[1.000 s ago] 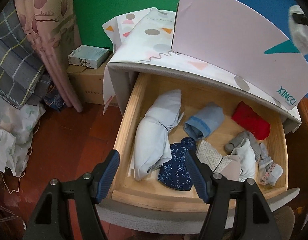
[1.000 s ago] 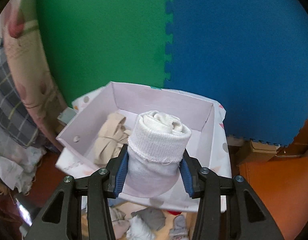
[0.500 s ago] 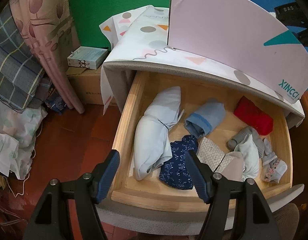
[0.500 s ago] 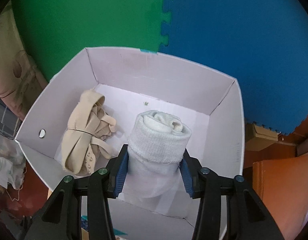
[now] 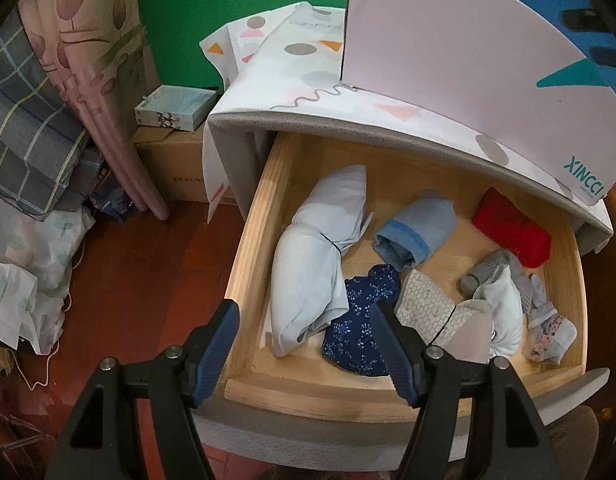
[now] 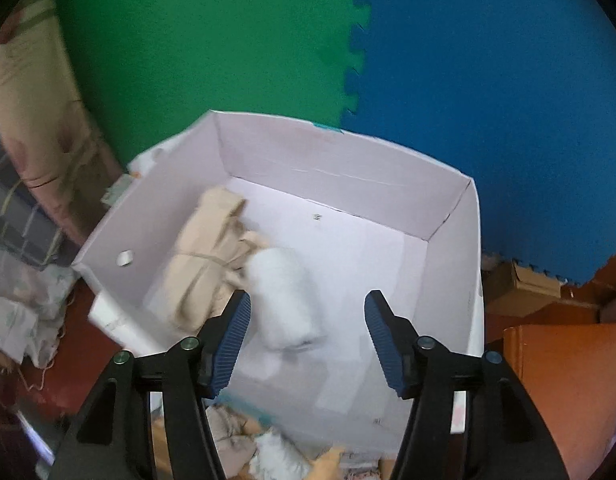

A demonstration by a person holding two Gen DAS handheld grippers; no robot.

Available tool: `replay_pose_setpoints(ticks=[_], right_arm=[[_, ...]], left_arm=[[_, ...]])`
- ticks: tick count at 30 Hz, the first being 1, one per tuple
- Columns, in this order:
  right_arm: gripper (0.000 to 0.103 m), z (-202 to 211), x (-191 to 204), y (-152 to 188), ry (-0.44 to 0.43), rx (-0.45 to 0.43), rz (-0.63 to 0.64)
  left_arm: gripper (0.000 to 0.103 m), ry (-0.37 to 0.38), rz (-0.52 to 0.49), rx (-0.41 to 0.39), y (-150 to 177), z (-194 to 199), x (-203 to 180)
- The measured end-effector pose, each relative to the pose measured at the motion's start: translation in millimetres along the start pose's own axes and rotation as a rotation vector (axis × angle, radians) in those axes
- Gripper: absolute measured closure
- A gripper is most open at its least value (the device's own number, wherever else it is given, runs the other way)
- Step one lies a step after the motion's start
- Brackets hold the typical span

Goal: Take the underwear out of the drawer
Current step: 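Open the right gripper to drop the white rolled sock into the white box, then move the right gripper into the drawer and grasp the pale blue pink-trimmed sock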

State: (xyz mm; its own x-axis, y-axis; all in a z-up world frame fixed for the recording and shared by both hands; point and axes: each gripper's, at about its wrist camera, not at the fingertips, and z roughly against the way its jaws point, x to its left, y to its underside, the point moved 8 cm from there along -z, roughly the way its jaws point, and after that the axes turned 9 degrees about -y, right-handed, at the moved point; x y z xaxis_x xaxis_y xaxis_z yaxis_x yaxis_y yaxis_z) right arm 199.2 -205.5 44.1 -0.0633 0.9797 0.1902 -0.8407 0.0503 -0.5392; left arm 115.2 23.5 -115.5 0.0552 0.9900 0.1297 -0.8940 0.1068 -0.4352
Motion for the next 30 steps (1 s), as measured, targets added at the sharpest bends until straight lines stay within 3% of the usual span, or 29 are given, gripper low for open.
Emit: replay_pose_setpoints(ticks=[6,11,19,30], right_arm=[[0.046,38,17,47,-0.035,0.031,0.079],[0.046,46,7,108,-0.050,0.126,0.068],[0.047,-9,-34,188,-0.026,0.332,-0.018],[0.051,-81,-62,234,0.030,0.552,-0.051]], left_arm=[[0.033,0.004,0.028,-0.003,1,1,5],[0.033,0.010,0.040,0.015,1,-1,7],[0.033,0.020,0.027,0.055,5,-7,5],[0.033,0.041,0.035,0.088,7,-14,2]])
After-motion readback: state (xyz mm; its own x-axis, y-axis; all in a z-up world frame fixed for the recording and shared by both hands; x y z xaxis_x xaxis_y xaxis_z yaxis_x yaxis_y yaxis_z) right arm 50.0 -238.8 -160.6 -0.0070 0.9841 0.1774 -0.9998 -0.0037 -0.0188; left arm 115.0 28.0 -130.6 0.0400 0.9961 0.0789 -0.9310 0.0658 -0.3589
